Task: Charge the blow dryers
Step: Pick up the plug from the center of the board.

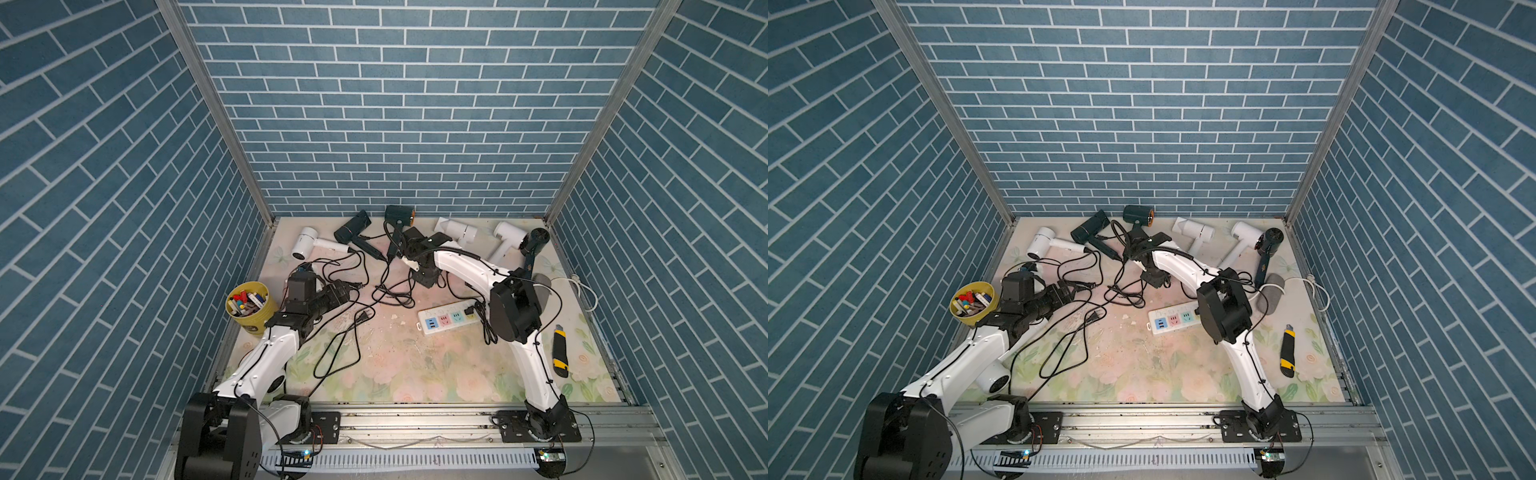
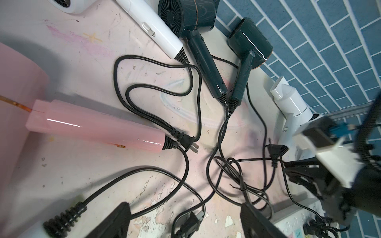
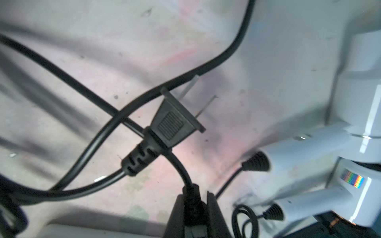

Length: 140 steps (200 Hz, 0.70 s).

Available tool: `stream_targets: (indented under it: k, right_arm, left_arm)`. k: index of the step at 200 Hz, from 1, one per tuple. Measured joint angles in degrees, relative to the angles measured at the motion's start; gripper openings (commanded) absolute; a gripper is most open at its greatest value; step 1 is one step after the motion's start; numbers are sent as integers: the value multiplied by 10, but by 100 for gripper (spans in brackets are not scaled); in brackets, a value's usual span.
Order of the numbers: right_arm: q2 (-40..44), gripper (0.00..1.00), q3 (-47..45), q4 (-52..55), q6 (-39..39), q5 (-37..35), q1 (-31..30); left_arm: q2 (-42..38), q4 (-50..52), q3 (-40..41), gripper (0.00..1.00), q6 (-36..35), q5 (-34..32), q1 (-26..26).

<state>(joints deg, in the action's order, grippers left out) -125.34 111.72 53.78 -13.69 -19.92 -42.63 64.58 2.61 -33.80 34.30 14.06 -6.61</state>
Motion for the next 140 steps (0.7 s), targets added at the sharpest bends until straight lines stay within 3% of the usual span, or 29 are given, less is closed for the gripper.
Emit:
stream_targets:
  k: [36,64,83,140]
  right_arm:
    - [127,0,-67,-76,36,0,-3]
    - [206,0,-125,-132,45,74,-9]
    - [212,0,-127,-134,49,112,-16]
    - [220,0,-201,-139,133,88,3]
  left_arm:
    - [0,-1,0,88,0,0,0]
    - [0,-4,0,88,0,0,0]
    - [0,-6,0,88,0,0,0]
    - [0,-14,0,88,0,7,0]
